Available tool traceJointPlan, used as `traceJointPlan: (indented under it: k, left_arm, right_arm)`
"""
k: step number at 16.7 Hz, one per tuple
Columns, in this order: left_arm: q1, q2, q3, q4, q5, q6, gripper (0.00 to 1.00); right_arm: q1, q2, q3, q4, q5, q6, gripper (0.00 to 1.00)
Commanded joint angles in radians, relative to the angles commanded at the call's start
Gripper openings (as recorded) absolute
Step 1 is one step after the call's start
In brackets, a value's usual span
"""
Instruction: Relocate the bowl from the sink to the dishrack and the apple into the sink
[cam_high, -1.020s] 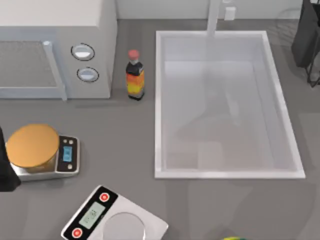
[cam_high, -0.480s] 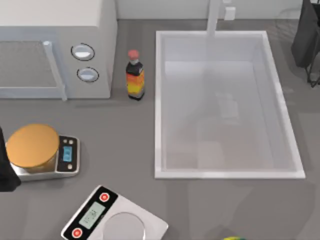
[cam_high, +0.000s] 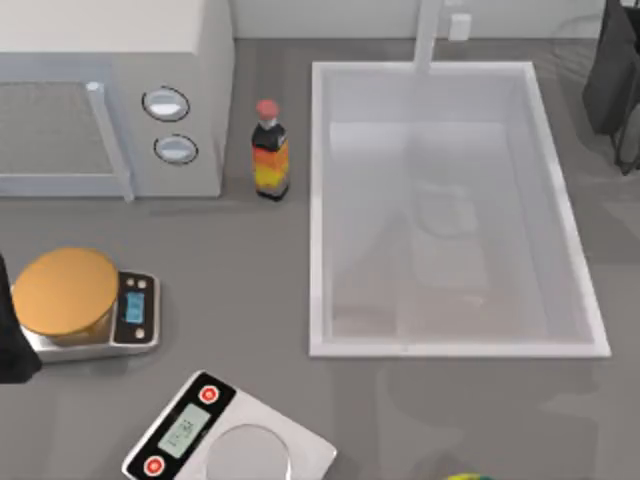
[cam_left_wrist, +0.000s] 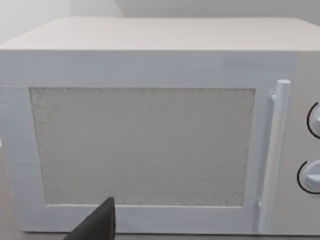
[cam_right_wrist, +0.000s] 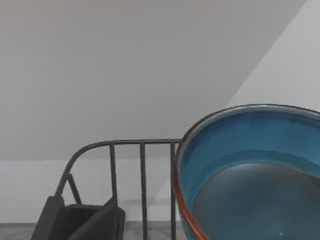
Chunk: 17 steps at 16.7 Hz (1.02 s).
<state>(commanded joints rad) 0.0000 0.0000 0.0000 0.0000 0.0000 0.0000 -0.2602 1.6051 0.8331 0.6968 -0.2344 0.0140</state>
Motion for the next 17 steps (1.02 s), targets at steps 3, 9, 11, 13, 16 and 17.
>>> traceJointPlan:
  k: [3, 9, 11, 13, 16, 17]
  left_arm:
    - [0.000, 0.000, 0.000, 0.000, 0.000, 0.000, 1.00]
    - [0.000, 0.000, 0.000, 0.000, 0.000, 0.000, 1.00]
    - [0.000, 0.000, 0.000, 0.000, 0.000, 0.000, 1.00]
    - [0.000, 0.000, 0.000, 0.000, 0.000, 0.000, 1.00]
    - [0.000, 0.000, 0.000, 0.000, 0.000, 0.000, 1.00]
    - [0.000, 0.000, 0.000, 0.000, 0.000, 0.000, 1.00]
  right_arm:
    - [0.038, -0.232, -0.119, -0.099, 0.034, -0.002, 1.00]
    - [0.120, -0.903, -0.404, -0.331, 0.108, -0.006, 1.00]
    - [0.149, -1.120, -0.503, -0.411, 0.135, -0.008, 1.00]
    - [0.180, -1.299, -0.599, -0.493, 0.162, -0.010, 1.00]
    - [0.224, -1.492, -0.736, -0.608, 0.202, -0.012, 1.00]
    - [0.237, -1.536, -0.772, -0.640, 0.214, -0.013, 1.00]
